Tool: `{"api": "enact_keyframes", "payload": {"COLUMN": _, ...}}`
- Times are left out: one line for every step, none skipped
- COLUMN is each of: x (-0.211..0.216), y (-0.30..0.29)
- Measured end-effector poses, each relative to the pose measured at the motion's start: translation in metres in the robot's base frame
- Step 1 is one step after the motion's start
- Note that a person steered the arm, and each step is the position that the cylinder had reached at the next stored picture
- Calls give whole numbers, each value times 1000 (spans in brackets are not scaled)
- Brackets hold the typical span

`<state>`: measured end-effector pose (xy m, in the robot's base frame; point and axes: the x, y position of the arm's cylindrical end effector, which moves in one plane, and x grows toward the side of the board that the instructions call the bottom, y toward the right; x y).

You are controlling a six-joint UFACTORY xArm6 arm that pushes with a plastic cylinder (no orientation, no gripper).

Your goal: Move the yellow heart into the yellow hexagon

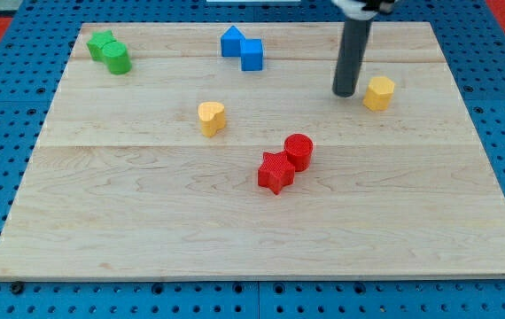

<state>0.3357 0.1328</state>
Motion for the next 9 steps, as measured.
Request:
{"api": "enact_keyframes", "payload": {"x": -36, "y": 2}}
{"api": "enact_keyframes", "payload": {"x": 8, "y": 63}}
{"api": "enact_keyframes", "payload": {"x": -1, "y": 8}}
{"api": "enact_keyframes", "payload": {"x": 5, "y": -128}}
{"api": "enact_keyframes", "payload": {"x": 7, "y": -277}}
{"api": "enact_keyframes", "payload": {"x": 49, "y": -251}}
{"api": "enact_keyframes", "payload": {"x": 51, "y": -164}}
{"api": "enact_keyframes", "payload": {"x": 65, "y": -226}}
{"api": "enact_keyframes", "payload": {"x": 79, "y": -173}}
